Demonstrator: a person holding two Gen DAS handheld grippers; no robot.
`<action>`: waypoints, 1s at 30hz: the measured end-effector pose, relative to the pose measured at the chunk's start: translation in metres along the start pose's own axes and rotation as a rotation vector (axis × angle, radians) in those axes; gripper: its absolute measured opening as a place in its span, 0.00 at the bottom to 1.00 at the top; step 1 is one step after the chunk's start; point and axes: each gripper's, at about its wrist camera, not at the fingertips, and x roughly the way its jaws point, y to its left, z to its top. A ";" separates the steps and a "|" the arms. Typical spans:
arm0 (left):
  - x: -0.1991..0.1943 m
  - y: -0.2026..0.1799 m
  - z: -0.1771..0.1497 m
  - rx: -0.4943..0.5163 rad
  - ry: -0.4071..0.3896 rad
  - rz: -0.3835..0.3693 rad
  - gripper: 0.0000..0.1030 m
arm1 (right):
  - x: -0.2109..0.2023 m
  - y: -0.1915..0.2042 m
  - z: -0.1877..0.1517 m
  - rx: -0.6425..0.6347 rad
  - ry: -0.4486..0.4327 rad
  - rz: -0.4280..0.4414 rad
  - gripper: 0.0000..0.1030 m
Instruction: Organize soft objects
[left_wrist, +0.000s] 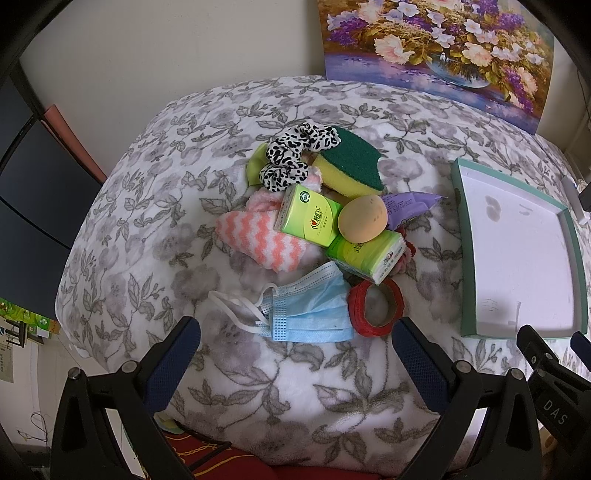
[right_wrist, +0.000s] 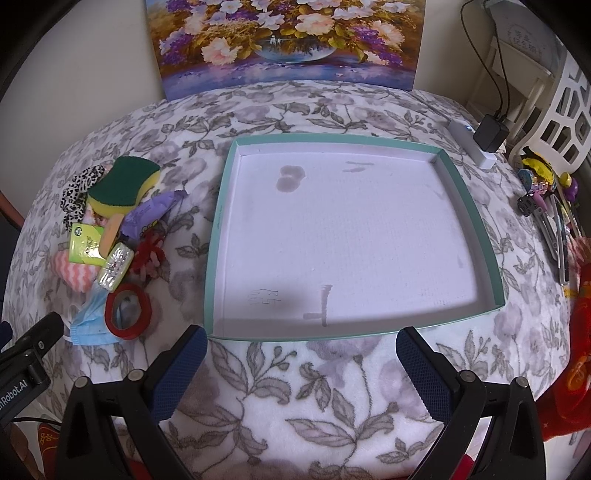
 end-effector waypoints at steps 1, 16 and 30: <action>0.000 0.000 0.000 0.000 0.000 0.000 1.00 | 0.000 0.001 0.000 0.000 0.000 0.000 1.00; 0.000 0.000 0.000 0.001 0.002 0.001 1.00 | 0.000 0.000 0.000 0.000 0.003 0.000 1.00; 0.000 0.000 0.000 0.001 0.002 0.002 1.00 | 0.001 0.001 0.000 0.000 0.006 -0.001 1.00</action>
